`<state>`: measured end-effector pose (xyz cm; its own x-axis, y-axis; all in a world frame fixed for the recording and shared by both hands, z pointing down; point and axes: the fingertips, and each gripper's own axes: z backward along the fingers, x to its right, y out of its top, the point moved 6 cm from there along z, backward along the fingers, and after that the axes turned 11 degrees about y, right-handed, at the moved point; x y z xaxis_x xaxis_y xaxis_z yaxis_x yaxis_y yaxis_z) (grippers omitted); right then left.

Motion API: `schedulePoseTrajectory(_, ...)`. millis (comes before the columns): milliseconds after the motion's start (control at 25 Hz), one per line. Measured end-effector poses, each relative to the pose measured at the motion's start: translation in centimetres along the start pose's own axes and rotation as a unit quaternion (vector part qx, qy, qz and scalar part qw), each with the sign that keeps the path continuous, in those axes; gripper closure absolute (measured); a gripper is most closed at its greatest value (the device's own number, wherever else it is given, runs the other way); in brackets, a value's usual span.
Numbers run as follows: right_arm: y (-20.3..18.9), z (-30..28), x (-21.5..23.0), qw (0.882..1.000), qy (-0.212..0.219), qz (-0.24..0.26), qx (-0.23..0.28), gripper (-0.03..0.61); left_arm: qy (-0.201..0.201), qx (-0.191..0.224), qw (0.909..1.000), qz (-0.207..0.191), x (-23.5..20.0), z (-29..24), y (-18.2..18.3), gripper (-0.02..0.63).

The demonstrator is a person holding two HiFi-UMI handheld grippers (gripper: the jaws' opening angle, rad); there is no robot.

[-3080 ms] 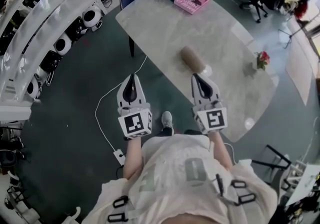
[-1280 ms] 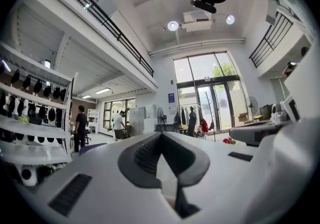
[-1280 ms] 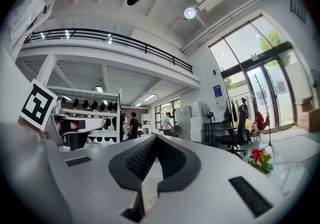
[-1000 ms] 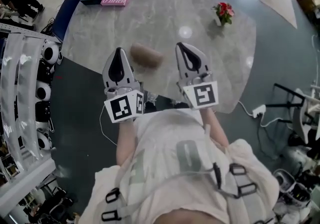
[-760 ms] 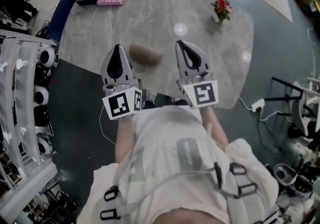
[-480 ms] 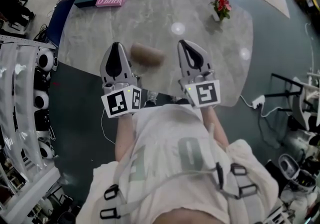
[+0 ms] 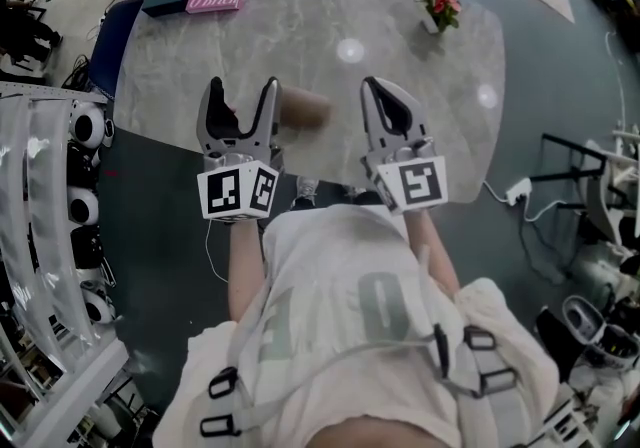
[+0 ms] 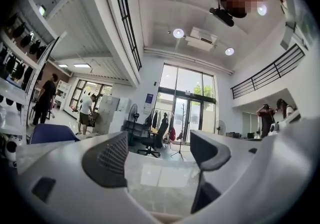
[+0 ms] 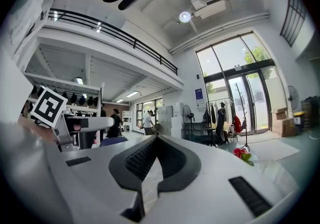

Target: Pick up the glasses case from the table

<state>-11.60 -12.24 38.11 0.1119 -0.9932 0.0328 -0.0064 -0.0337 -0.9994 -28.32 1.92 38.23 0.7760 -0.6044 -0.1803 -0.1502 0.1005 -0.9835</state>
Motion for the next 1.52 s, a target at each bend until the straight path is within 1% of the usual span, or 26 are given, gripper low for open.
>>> schedulePoseTrajectory(200, -0.3, 0.2, -0.6, 1.0, -0.003, 0.001, -0.004, 0.577, -0.028, 0.006, 0.9986, 0.044, -0.2, 0.1, 0.2, 0.245)
schedulePoseTrajectory(480, -0.5, 0.6, -1.0, 1.0, -0.007, -0.001, -0.008, 0.577, -0.047, 0.008, 0.9963, 0.072, -0.6, -0.2, -0.3, 0.245)
schedulePoseTrajectory(560, -0.5, 0.6, -0.9, 1.0, -0.01, -0.003, -0.011, 0.577, -0.063, 0.0, 0.9953, 0.074, -0.4, -0.3, -0.5, 0.245)
schedulePoseTrajectory(600, -0.6, 0.6, -0.9, 1.0, -0.011, -0.003, -0.012, 0.577, -0.077, -0.007, 0.9943, 0.073, -0.2, -0.4, -0.5, 0.245)
schedulePoseTrajectory(680, -0.6, 0.5, -0.9, 1.0, -0.013, -0.001, -0.013, 0.577, -0.116, -0.022, 0.991, 0.063, 0.1, -0.6, -0.5, 0.247)
schedulePoseTrajectory(720, -0.6, 0.5, -0.9, 1.0, -0.014, -0.001, -0.012, 0.577, -0.133, -0.027, 0.9894, 0.051, 0.2, -0.7, -0.4, 0.247)
schedulePoseTrajectory(760, -0.5, 0.5, -1.0, 1.0, -0.012, -0.004, -0.01, 0.577, -0.145, -0.029, 0.9884, 0.031, 0.3, -1.0, -0.2, 0.247)
schedulePoseTrajectory(840, -0.3, 0.6, -1.1, 1.0, -0.004, -0.014, -0.003, 0.577, -0.166, -0.027, 0.9851, -0.034, 0.5, -1.8, 0.4, 0.247)
schedulePoseTrajectory(880, -0.3, 0.7, -1.2, 1.0, 0.0, -0.018, 0.0, 0.577, -0.182, -0.026, 0.9803, -0.073, 0.8, -2.2, 0.8, 0.247)
schedulePoseTrajectory(920, -0.3, 0.8, -1.2, 1.0, 0.002, -0.019, 0.001, 0.577, -0.203, -0.027, 0.9725, -0.11, 1.2, -2.6, 1.0, 0.247)
schedulePoseTrajectory(960, -0.4, 0.9, -1.1, 1.0, 0.003, -0.016, 0.0, 0.577, -0.229, -0.032, 0.962, -0.145, 1.7, -2.9, 1.1, 0.247)
schedulePoseTrajectory(1000, -0.7, 1.1, -1.0, 1.0, 0.002, -0.008, -0.005, 0.577, -0.257, -0.04, 0.949, -0.178, 2.1, -3.2, 1.1, 0.247)
schedulePoseTrajectory(1040, -1.0, 1.3, -0.8, 1.0, -0.001, 0.001, -0.011, 0.577, -0.285, -0.047, 0.9328, -0.215, 2.6, -3.4, 1.0, 0.247)
schedulePoseTrajectory(1120, -1.4, 1.6, -0.6, 1.0, -0.007, 0.007, -0.018, 0.577, -0.338, -0.063, 0.8937, -0.289, 3.5, -3.8, 0.7, 0.246)
schedulePoseTrajectory(1160, -1.4, 1.7, -0.6, 1.0, -0.01, 0.006, -0.019, 0.577, -0.36, -0.071, 0.8738, -0.319, 3.8, -3.9, 0.4, 0.245)
schedulePoseTrajectory(1240, -1.4, 1.9, -0.4, 1.0, -0.015, 0.002, -0.019, 0.577, -0.397, -0.082, 0.8384, -0.365, 4.4, -4.1, -0.6, 0.246)
schedulePoseTrajectory(1320, -1.2, 2.3, -0.3, 1.0, -0.022, -0.007, -0.018, 0.577, -0.427, -0.088, 0.8044, -0.403, 4.9, -4.2, -1.8, 0.245)
schedulePoseTrajectory(1400, -1.0, 2.4, -0.5, 0.999, -0.027, -0.018, -0.015, 0.577, -0.454, -0.106, 0.7699, -0.436, 5.1, -4.4, -3.2, 0.245)
schedulePoseTrajectory(1480, -1.1, 2.5, -0.6, 0.999, -0.029, -0.019, -0.017, 0.577, -0.482, -0.151, 0.7335, -0.454, 4.7, -4.6, -5.0, 0.244)
schedulePoseTrajectory(1520, -1.3, 2.5, -0.6, 0.999, -0.027, -0.018, -0.018, 0.577, -0.497, -0.18, 0.7129, -0.461, 4.3, -4.7, -6.0, 0.239)
